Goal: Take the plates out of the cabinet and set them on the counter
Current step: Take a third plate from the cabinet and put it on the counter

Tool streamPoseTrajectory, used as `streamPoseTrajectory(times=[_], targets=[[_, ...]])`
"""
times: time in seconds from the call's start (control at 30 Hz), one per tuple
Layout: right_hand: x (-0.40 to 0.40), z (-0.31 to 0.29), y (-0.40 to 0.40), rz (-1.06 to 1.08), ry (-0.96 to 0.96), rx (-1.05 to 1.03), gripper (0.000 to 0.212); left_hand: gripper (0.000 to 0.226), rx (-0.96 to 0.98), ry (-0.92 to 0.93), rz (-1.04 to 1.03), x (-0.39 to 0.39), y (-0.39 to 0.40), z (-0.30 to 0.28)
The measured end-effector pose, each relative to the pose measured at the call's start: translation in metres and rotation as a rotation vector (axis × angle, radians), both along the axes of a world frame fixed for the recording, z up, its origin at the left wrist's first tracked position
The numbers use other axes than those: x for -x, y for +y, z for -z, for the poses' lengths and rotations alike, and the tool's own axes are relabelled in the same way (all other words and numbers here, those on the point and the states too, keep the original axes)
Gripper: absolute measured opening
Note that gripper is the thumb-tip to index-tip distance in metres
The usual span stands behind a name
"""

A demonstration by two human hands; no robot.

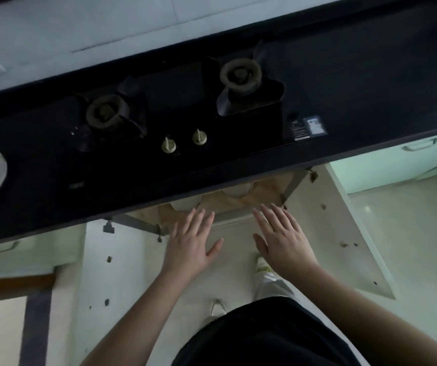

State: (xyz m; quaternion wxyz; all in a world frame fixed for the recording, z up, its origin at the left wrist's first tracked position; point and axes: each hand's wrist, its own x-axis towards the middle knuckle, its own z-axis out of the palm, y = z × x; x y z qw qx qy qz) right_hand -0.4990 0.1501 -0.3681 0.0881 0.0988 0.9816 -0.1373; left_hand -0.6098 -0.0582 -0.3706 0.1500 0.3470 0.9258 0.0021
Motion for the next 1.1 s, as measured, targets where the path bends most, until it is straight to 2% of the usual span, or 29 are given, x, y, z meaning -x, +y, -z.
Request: streamPoseTrajectory(times=[0.1,0.4,0.7,0.8,0.97,1.1], targets=[[0.016,0.013,0.016,-0.034,-0.021,0.004,0.058,0.073,0.001,-0.001,-0.035,0.005,0.022,0.010],[0.045,0.087,0.023,-0.056,-0.077,0.017,0.058,0.068,0.018,0.039,0.076,0.043,0.031,0.080],[0.077,0.219,0.026,0.060,-0.125,0.024,0.062,0.076,0.083,-0.016,0.134,0.078,0.037,0.214],[0.090,0.261,0.037,0.075,-0.079,-0.030,0.058,0.079,0.068,-0.008,0.116,0.087,0.047,0.265],[0.115,0.331,0.051,0.083,0.081,-0.106,0.056,0.072,0.021,0.047,0.078,0.111,0.068,0.348],[0.133,0.396,0.058,0.002,0.086,-0.165,0.049,0.066,-0.049,0.099,0.069,0.130,0.079,0.412]])
